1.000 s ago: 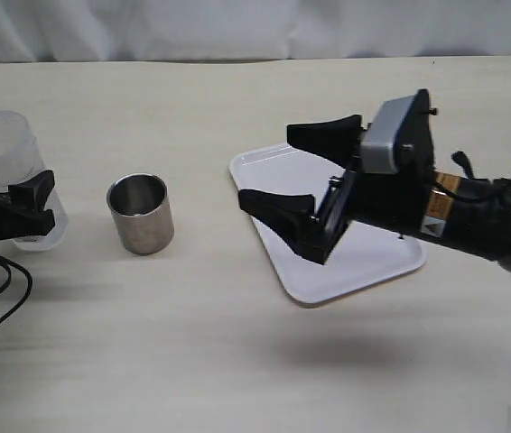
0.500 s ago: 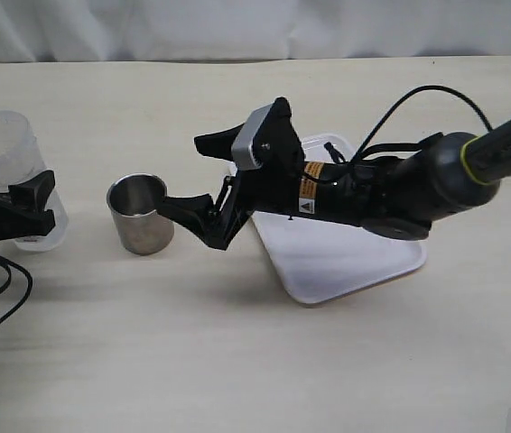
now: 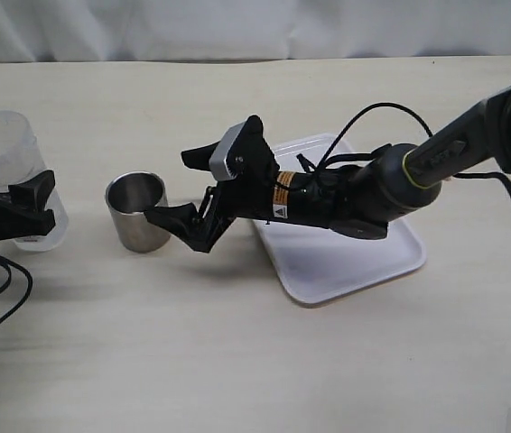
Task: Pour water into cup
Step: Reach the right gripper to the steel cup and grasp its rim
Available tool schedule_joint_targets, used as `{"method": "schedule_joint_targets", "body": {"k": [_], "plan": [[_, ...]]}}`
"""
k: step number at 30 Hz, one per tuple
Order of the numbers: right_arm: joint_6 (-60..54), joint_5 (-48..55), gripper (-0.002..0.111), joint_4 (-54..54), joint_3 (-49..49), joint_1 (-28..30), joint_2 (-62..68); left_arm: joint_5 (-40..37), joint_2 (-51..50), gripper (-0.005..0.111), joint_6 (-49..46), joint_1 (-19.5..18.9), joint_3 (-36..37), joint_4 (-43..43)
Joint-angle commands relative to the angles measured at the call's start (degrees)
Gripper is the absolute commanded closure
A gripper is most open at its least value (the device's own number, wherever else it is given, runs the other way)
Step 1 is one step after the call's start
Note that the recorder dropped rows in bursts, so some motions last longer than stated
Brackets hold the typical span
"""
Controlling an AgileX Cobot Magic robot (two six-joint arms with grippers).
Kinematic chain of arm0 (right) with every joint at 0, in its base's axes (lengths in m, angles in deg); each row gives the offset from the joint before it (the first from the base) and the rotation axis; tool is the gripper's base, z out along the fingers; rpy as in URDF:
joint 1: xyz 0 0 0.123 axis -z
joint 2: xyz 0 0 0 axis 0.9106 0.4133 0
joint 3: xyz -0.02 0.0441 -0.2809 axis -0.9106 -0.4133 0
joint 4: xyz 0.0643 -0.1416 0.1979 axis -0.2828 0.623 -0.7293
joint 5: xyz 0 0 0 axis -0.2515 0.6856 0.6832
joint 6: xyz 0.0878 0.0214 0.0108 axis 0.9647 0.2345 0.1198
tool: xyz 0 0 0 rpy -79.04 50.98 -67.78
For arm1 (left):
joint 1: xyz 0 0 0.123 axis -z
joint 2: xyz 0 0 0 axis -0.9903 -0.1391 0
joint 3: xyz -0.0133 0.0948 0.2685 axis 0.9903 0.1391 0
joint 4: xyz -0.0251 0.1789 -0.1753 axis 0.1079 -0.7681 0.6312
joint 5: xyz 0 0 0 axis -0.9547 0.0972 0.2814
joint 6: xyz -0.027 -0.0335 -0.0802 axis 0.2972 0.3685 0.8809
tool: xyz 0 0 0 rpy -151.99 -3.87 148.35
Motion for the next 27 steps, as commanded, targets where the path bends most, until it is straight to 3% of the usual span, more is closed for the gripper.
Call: {"method": "schedule_joint_targets", "body": {"k": [1, 6, 14, 27], "plan": [[-0.30, -0.56, 0.015, 0.91, 1.39, -0.05, 1.60, 0.64, -0.19, 0.107, 0.66, 0.45, -0.23, -0.44], [-0.12, -0.56, 0.015, 6.23, 1.74, -0.05, 1.85, 0.64, -0.19, 0.107, 0.66, 0.45, -0.23, -0.44], [-0.12, -0.34, 0.015, 3.16, 3.57, -0.05, 2.40, 0.64, -0.19, 0.107, 0.66, 0.45, -0.23, -0.60], [-0.02, 5.97, 0.015, 2.80, 10.57, -6.08, 5.81, 0.64, -0.19, 0.107, 0.66, 0.45, -0.23, -0.60]]}}
